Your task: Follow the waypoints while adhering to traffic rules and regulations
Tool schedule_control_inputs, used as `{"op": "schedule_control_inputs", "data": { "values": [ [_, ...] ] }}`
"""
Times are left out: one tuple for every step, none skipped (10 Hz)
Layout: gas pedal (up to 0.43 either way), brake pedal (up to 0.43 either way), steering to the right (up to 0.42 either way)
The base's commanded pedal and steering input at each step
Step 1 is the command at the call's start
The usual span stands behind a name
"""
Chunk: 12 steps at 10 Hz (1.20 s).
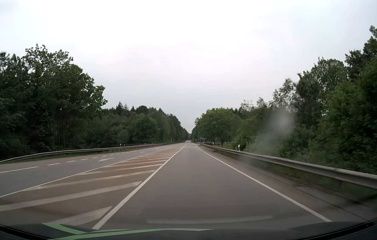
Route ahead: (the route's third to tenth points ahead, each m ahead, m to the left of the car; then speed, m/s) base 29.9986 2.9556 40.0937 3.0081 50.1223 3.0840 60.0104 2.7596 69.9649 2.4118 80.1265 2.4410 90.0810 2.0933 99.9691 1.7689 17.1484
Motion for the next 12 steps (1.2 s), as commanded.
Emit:
{"op": "schedule_control_inputs", "data": {
  "values": [
    [0.059, 0.0, 0.002],
    [0.059, 0.0, 0.0],
    [0.059, 0.0, 0.0],
    [0.059, 0.0, 0.0],
    [0.059, 0.0, 0.0],
    [0.059, 0.0, 0.0],
    [0.059, 0.0, 0.0],
    [0.059, 0.0, 0.0],
    [0.059, 0.0, 0.0],
    [0.059, 0.0, 0.0],
    [0.059, 0.0, 0.0],
    [0.059, 0.0, 0.0]
  ]
}}
